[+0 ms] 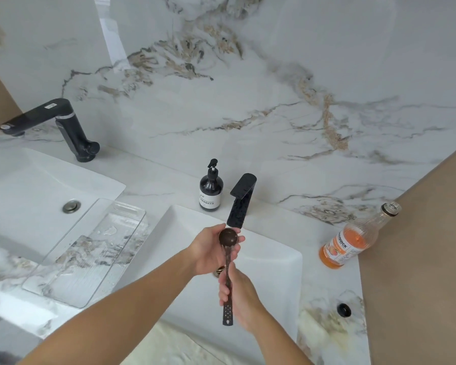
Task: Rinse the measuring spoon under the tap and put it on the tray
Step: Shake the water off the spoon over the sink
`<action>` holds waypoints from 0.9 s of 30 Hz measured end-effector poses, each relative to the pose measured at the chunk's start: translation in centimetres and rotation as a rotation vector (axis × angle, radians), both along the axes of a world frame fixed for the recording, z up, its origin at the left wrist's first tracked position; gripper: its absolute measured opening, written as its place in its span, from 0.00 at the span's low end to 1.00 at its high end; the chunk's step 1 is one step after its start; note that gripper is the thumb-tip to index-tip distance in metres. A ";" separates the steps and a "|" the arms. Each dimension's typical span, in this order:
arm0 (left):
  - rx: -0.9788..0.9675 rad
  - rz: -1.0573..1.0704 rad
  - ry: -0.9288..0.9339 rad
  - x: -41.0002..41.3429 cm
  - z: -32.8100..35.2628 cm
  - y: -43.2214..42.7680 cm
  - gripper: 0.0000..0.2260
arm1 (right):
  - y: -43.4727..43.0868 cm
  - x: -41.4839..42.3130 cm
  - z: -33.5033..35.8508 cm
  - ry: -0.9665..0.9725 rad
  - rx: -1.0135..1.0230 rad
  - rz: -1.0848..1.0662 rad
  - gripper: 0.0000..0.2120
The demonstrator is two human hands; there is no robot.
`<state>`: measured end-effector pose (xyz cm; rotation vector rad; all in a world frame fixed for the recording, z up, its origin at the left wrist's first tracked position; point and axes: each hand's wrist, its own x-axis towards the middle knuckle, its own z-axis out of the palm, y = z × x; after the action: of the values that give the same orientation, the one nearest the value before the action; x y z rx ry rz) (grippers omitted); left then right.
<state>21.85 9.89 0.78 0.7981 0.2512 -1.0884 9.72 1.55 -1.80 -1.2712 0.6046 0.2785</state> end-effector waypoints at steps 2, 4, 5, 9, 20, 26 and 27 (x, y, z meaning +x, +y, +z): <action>-0.048 -0.092 -0.103 0.8 2.0 1.2 0.17 | -0.3 0.6 0.9 -0.111 -0.020 0.014 0.19; -0.063 -0.202 -0.250 1.8 4.5 2.3 0.19 | -0.7 1.1 2.1 -0.205 -0.044 0.038 0.19; -0.071 -0.250 -0.310 2.4 5.6 2.7 0.20 | -0.9 1.6 2.7 -0.236 -0.038 0.051 0.19; -0.162 -0.391 -0.459 4.3 10.3 3.8 0.25 | -1.5 3.2 6.2 -0.348 0.053 0.080 0.19; -0.268 -0.464 -0.721 5.3 20.2 3.3 0.25 | -1.6 5.9 16.2 -0.704 0.214 0.091 0.15; -0.237 -0.386 -0.770 4.8 21.7 3.5 0.32 | -2.3 3.9 14.1 -0.658 -0.019 0.108 0.10; -0.235 -0.375 -0.758 4.6 21.5 3.6 0.33 | -2.4 3.4 13.4 -0.625 -0.032 0.120 0.10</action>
<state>26.41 13.50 22.23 1.0075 -0.6764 -1.0570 13.13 -0.90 11.64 -1.3391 -0.0016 -0.0385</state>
